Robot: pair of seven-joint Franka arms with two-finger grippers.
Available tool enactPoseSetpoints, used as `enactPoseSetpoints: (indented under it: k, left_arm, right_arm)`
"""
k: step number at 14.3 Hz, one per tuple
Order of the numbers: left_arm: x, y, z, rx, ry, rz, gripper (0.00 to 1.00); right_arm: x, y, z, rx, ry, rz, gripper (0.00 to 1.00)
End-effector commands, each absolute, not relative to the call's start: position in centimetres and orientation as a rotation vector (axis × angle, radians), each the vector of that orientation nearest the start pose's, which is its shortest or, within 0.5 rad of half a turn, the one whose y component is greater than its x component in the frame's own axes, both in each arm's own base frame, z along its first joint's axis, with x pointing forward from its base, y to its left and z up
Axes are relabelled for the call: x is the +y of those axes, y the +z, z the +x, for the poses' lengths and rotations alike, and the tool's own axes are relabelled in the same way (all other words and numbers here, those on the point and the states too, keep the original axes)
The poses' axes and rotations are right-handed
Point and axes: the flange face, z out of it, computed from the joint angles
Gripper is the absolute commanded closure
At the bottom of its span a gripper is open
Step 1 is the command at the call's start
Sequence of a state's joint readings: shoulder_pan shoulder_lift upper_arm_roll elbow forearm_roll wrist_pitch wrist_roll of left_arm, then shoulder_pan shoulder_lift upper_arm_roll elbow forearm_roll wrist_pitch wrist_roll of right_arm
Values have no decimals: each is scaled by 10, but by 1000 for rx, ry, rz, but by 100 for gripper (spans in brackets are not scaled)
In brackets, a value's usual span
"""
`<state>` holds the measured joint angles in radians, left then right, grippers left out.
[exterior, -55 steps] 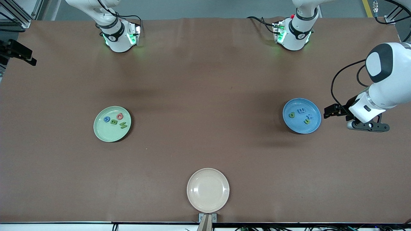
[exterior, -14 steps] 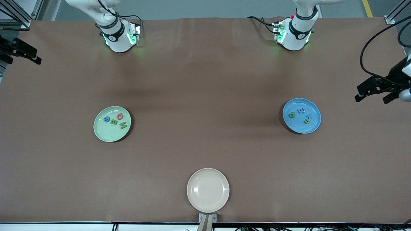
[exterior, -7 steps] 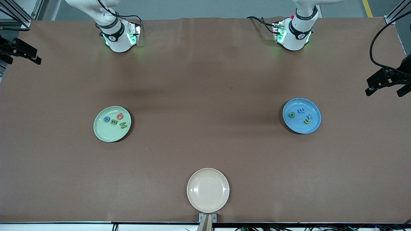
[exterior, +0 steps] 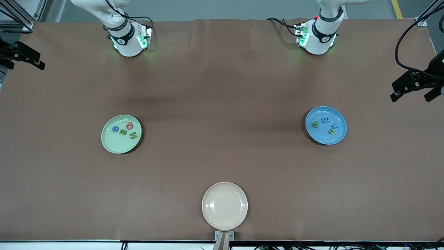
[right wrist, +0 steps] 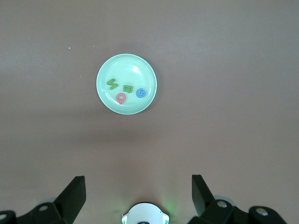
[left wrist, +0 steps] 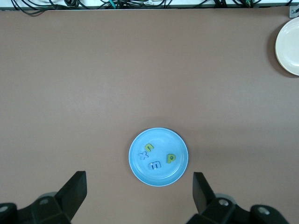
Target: Sort upper and lower case letters into plates
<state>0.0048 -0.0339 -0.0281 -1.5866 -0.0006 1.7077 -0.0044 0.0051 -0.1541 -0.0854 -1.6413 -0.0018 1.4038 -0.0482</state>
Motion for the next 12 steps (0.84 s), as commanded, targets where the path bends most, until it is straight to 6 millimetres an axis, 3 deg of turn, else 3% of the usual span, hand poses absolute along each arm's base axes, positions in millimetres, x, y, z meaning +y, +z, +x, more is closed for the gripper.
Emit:
enactPoseSetpoints:
  k: [1, 12]
  left_arm:
    - [-10, 657, 551, -14, -243, -3131, 0]
    - [-10, 655, 552, -26, -231, -3133, 0]
  right_arm:
    - [-39, 663, 479, 42, 118, -3129, 0]
    - [-39, 663, 479, 45, 118, -3129, 0]
